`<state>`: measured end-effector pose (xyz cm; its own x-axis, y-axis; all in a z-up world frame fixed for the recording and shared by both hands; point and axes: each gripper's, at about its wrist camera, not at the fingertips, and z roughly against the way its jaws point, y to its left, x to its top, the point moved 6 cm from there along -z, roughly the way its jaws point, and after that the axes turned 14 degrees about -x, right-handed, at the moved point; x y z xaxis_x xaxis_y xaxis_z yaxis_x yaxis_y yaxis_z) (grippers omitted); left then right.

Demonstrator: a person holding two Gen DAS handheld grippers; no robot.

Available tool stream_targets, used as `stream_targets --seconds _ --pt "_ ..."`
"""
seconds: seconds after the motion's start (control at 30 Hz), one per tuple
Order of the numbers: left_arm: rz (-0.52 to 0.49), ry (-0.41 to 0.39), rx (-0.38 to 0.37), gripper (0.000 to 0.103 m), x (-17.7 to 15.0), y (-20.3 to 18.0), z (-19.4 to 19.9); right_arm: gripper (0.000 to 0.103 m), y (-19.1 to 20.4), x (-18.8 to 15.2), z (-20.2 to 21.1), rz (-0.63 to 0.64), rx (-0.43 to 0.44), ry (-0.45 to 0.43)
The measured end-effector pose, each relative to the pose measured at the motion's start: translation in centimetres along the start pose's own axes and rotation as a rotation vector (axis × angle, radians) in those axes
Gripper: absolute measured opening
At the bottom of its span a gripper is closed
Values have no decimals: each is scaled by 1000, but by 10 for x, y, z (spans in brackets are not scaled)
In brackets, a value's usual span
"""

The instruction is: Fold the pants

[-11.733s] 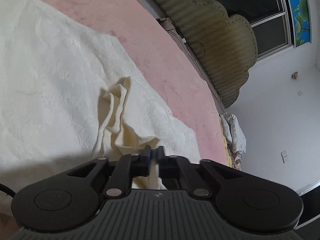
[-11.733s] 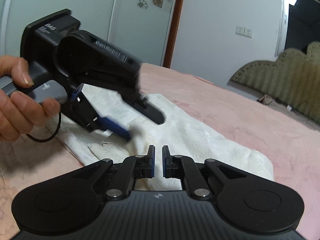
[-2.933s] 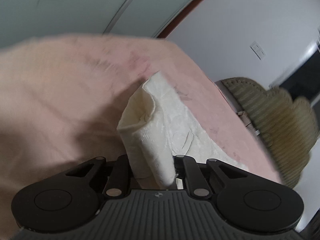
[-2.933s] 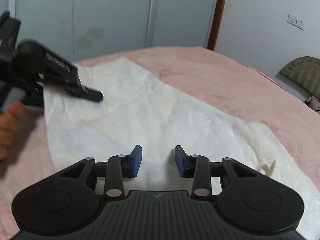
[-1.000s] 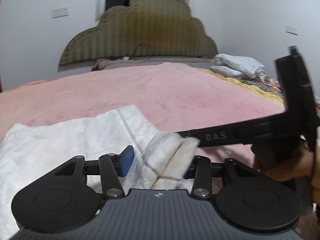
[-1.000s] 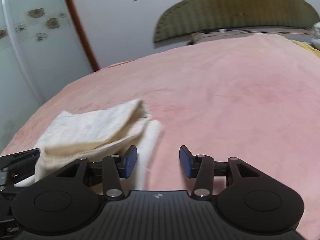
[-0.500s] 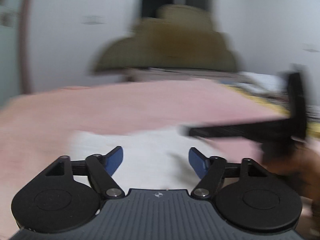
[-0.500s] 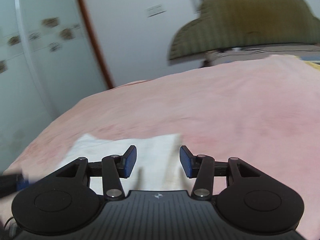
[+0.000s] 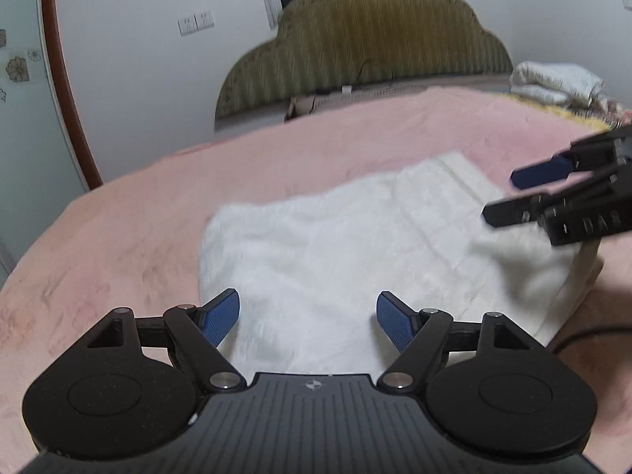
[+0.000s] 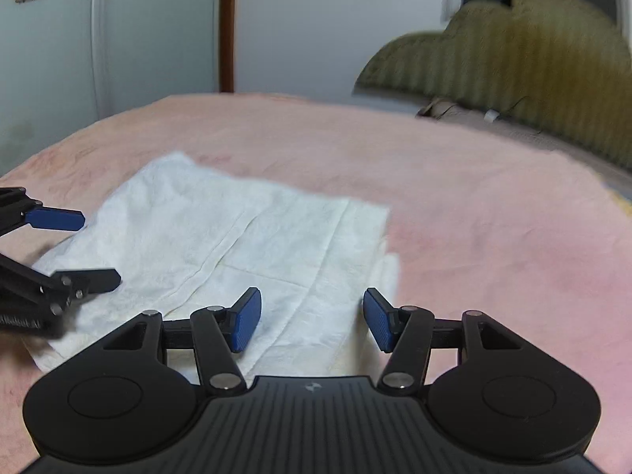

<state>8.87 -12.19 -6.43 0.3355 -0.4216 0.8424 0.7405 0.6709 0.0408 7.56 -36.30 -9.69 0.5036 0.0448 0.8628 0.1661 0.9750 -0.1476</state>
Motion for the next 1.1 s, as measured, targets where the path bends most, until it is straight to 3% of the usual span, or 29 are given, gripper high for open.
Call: stream_targets --seconds 0.1,0.2,0.3,0.43,0.53,0.67,0.77,0.87,1.1 --pt "9 60 -94 88 -1 -10 -7 57 19 1 8 11 117 -5" --pt "-17 58 -105 88 -11 -16 -6 57 36 -20 -2 115 97 40" --pt "20 28 -138 88 -6 -9 5 57 29 -25 4 65 111 26" --pt "124 -76 -60 94 5 30 19 59 -2 -18 16 -43 84 0" --pt "239 -41 -40 95 3 65 14 64 -33 -18 6 -160 55 39" --pt "492 44 -184 96 -19 103 -3 64 -61 -28 -14 -304 110 125" --pt "664 8 -294 101 -27 122 -8 64 -69 -37 -29 -421 215 184" --pt "709 4 -381 102 -25 129 -12 66 -68 -41 -42 -496 342 237" --pt "724 18 -532 102 -16 123 -33 68 -75 -35 -76 -599 531 267"
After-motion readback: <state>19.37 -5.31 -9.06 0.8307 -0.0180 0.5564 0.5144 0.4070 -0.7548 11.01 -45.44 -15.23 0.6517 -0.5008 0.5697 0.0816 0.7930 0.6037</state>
